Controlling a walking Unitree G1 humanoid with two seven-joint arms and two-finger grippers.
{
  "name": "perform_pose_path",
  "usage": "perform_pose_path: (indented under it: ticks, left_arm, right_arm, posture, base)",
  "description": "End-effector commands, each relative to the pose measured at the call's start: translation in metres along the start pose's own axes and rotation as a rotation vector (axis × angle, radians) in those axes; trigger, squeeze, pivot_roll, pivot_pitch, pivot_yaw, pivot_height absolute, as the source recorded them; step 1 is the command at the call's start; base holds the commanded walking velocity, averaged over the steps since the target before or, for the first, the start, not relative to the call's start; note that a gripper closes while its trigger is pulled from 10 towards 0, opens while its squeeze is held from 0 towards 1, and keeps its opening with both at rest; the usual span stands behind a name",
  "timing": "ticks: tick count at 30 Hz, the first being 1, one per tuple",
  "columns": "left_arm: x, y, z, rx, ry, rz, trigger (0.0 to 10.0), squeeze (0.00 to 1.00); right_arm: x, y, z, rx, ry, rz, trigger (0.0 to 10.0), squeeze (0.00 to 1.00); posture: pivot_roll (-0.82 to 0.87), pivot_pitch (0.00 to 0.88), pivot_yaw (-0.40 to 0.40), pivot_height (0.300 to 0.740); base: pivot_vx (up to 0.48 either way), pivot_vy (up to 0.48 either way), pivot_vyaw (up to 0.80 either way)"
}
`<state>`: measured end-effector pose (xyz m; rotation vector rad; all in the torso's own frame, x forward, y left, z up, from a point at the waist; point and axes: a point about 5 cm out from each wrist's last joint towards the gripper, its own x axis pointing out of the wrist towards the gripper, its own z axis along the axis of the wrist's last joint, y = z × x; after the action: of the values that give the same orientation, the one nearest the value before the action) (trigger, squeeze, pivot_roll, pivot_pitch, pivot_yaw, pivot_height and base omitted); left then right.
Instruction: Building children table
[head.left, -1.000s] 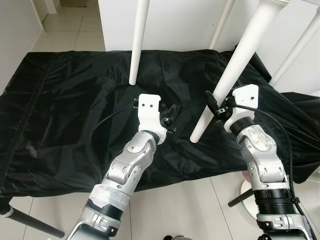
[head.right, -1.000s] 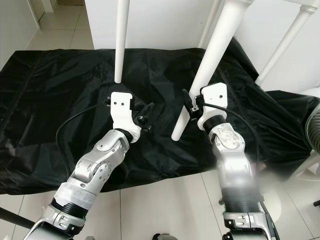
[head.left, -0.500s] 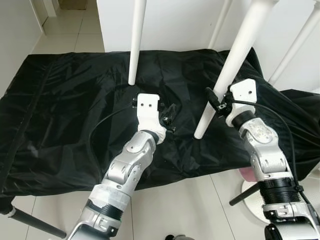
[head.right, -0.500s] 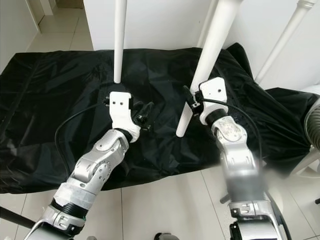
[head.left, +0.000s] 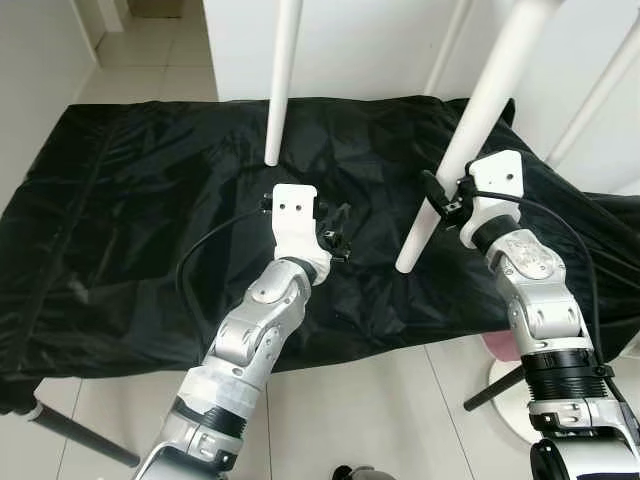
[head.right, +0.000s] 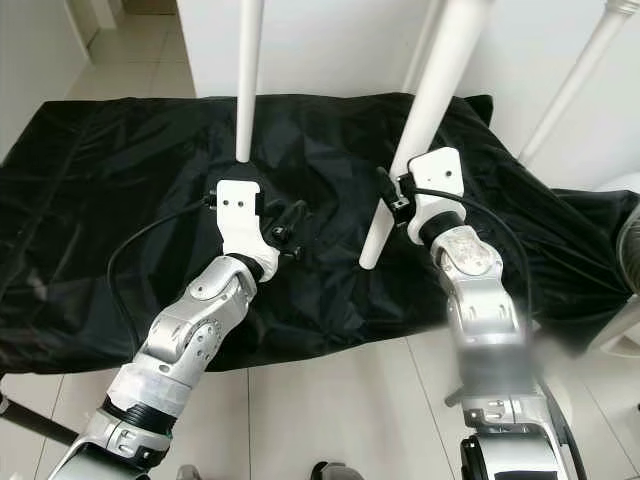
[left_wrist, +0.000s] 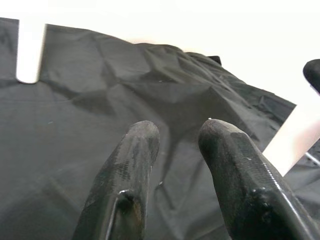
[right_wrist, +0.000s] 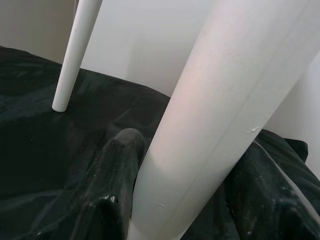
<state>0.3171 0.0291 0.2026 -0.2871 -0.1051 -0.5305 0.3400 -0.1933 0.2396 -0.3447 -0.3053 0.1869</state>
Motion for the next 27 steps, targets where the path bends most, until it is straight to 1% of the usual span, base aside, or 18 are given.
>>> perform_pose_path:
  ticks: [1, 4, 7, 8, 9, 10, 11, 13, 14, 15, 16, 18, 22, 27]
  left_arm:
    - [0.0, -0.004, -0.003, 0.03, 0.025, -0.114, 10.0, 0.0]
    - [0.0, -0.003, -0.005, 0.044, 0.038, -0.128, 10.0, 0.0]
    - [0.0, -0.003, -0.005, 0.042, 0.039, -0.137, 10.0, 0.0]
    - [0.0, -0.002, -0.005, 0.037, 0.039, -0.14, 10.0, 1.0]
    - [-0.001, -0.001, -0.004, 0.041, 0.04, -0.138, 10.0, 1.0]
    - [-0.001, -0.001, -0.004, 0.041, 0.04, -0.138, 10.0, 1.0]
    - [-0.001, 0.001, -0.004, 0.067, 0.047, -0.124, 10.0, 1.0]
    - [-0.001, 0.001, -0.004, 0.067, 0.047, -0.124, 10.0, 1.0]
    - [-0.001, 0.003, -0.005, 0.095, 0.056, -0.111, 10.0, 1.0]
    - [-0.001, 0.003, -0.005, 0.095, 0.056, -0.111, 10.0, 1.0]
    - [-0.001, 0.004, -0.005, 0.118, 0.06, -0.101, 10.0, 0.0]
    - [0.0, 0.006, -0.008, 0.16, 0.08, -0.086, 10.0, 0.0]
    - [0.0, 0.006, -0.011, 0.177, 0.092, -0.083, 10.0, 0.0]
    - [0.0, 0.003, -0.013, 0.193, 0.1, -0.087, 10.0, 0.0]
  right_arm:
    - [0.004, -0.034, 0.05, -0.231, -0.191, -0.135, 0.0, 0.0]
    - [0.006, -0.032, 0.052, -0.198, -0.2, -0.119, 0.0, 0.0]
    - [0.006, -0.03, 0.053, -0.195, -0.202, -0.11, 0.0, 0.0]
    - [0.007, -0.026, 0.052, -0.184, -0.201, -0.094, 0.0, 0.0]
    - [0.008, -0.02, 0.051, -0.174, -0.199, -0.075, 0.0, 0.0]
    - [0.008, -0.02, 0.051, -0.174, -0.199, -0.075, 0.0, 0.0]
    - [0.009, -0.012, 0.05, -0.158, -0.196, -0.05, 0.0, 0.0]
    - [0.009, -0.012, 0.05, -0.158, -0.196, -0.05, 0.0, 0.0]
    - [0.009, -0.009, 0.05, -0.148, -0.198, -0.036, 0.0, 0.0]
    - [0.009, -0.009, 0.05, -0.148, -0.198, -0.036, 0.0, 0.0]
    - [0.009, -0.007, 0.049, -0.147, -0.199, -0.026, 0.0, 0.0]
    - [0.009, -0.005, 0.049, -0.143, -0.198, -0.012, 0.0, 0.0]
    - [0.009, -0.004, 0.048, -0.144, -0.198, 0.001, 0.0, 0.0]
    - [0.008, -0.002, 0.048, -0.15, -0.2, 0.032, 0.0, 0.0]
  posture:
    - [0.01, 0.075, -0.047, 0.74]
    - [0.01, 0.075, -0.047, 0.74]
    - [0.01, 0.079, -0.05, 0.74]
    - [0.01, 0.081, -0.052, 0.74]
    - [0.02, 0.083, -0.055, 0.74]
    - [0.02, 0.083, -0.055, 0.74]
    - [0.02, 0.084, -0.056, 0.74]
    - [0.02, 0.084, -0.056, 0.74]
    - [0.02, 0.086, -0.059, 0.74]
    - [0.02, 0.086, -0.059, 0.74]
    - [0.02, 0.086, -0.059, 0.74]
    - [0.02, 0.086, -0.059, 0.74]
    - [0.02, 0.084, -0.063, 0.74]
    - [0.02, 0.079, -0.065, 0.74]
  base:
    - [0.0, 0.0, 0.0]
    - [0.0, 0.0, 0.0]
    - [0.0, 0.0, 0.0]
    - [0.0, 0.0, 0.0]
    - [0.0, 0.0, 0.0]
    - [0.0, 0.0, 0.0]
    - [0.0, 0.0, 0.0]
    - [0.0, 0.0, 0.0]
    - [0.0, 0.0, 0.0]
    - [0.0, 0.0, 0.0]
    - [0.0, 0.0, 0.0]
    - [0.0, 0.0, 0.0]
    - [0.0, 0.0, 0.0]
    - [0.0, -0.48, 0.0]
